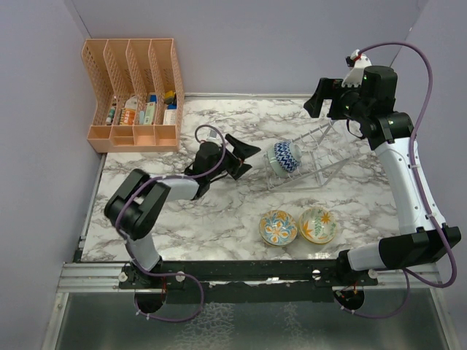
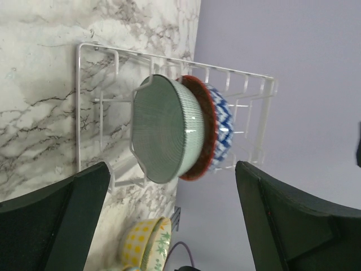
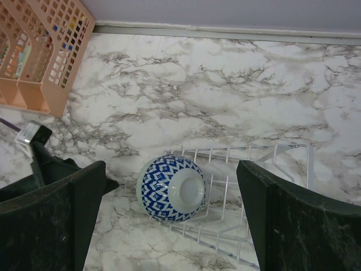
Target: Load the bowls into the dish rack
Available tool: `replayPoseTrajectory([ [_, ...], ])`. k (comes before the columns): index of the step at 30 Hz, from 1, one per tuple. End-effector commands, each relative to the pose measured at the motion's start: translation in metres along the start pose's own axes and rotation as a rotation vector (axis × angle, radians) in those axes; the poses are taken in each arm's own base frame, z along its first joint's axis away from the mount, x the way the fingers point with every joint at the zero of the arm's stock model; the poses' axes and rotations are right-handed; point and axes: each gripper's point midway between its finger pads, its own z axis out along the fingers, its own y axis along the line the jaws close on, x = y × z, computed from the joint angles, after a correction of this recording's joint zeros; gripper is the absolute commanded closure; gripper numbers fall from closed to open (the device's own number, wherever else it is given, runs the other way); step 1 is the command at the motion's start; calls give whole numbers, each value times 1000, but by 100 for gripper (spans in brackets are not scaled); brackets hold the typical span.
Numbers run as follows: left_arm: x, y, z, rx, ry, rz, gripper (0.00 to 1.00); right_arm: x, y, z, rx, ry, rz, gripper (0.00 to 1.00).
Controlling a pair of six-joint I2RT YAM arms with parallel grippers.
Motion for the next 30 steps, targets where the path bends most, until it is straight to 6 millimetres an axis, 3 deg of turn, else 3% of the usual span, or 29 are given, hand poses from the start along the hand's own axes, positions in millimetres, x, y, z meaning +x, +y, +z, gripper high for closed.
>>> replayPoseTrajectory([
  [1, -3, -39, -48, 31, -7, 152, 1, -9, -3, -9, 20, -32, -12, 1],
  [4, 4, -55, -72, 16, 13, 295, 1, -11, -2, -10, 23, -35, 0, 1],
  [9, 17, -75, -94, -43, 116, 518, 5, -18, 1, -12, 19, -47, 36, 1],
  [11, 32, -74, -99, -91, 194, 611, 11, -14, -1, -12, 27, -39, 46, 1],
  [14, 73, -76, -101, -154, 320, 806, 13, -10, -5, -14, 52, -36, 58, 1],
  [19, 151, -69, -107, -147, 525, 1019, 15, -10, -5, -22, 62, -45, 67, 1],
  [25, 193, -47, -127, -180, 695, 1216, 20, -4, -3, -32, 62, -40, 75, 1],
  [30, 234, -15, -132, -226, 774, 1381, 21, 5, -6, -40, 82, -34, 79, 1],
])
